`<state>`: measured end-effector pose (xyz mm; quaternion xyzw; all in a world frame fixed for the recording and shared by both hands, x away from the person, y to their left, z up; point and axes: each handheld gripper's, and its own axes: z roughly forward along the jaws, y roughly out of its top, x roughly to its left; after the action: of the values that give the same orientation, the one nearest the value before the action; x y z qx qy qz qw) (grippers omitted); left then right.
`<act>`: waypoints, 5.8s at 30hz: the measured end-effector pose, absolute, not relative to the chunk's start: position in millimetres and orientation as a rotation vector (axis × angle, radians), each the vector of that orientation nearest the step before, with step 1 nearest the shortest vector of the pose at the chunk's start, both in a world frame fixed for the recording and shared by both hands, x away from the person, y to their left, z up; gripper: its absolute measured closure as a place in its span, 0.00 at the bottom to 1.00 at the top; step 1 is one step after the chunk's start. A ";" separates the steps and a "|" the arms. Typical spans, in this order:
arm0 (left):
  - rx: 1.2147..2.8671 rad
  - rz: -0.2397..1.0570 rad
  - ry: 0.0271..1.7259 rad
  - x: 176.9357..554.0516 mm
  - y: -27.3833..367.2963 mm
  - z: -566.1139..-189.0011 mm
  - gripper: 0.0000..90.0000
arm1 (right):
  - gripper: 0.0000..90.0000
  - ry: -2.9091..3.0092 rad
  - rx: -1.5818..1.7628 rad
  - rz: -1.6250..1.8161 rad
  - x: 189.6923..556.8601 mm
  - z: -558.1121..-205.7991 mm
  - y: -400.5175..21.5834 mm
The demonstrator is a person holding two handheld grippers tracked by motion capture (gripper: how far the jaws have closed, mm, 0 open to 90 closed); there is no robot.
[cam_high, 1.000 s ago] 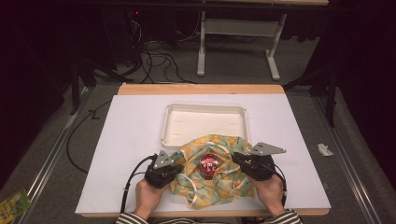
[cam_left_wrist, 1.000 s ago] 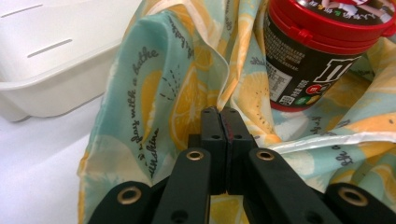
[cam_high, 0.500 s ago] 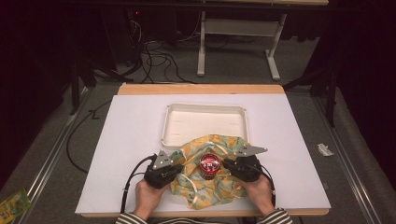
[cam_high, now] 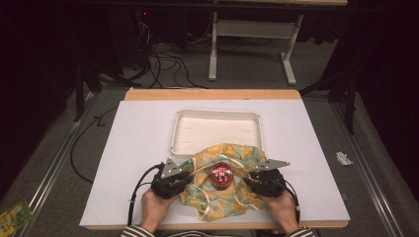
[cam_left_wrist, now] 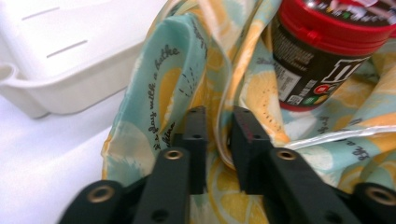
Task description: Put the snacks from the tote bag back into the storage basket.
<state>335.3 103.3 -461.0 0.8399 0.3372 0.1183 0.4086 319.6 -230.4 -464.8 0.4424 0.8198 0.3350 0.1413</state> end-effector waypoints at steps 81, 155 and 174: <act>2.091 0.364 0.866 342.1 117.7 -448.3 0.99 | 0.87 2.325 1.314 0.861 300.7 -459.6 -255.3; 2.193 0.359 0.951 342.9 121.3 -460.9 0.99 | 1.00 2.331 1.286 0.883 309.4 -468.5 -261.0; 2.121 0.354 0.952 347.7 135.0 -481.6 0.97 | 1.00 2.289 1.338 0.919 309.5 -472.3 -269.4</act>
<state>347.7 135.0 -481.6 0.8325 0.3738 0.1388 0.3847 309.5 -269.4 -472.3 0.4701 0.8042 0.3230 0.1671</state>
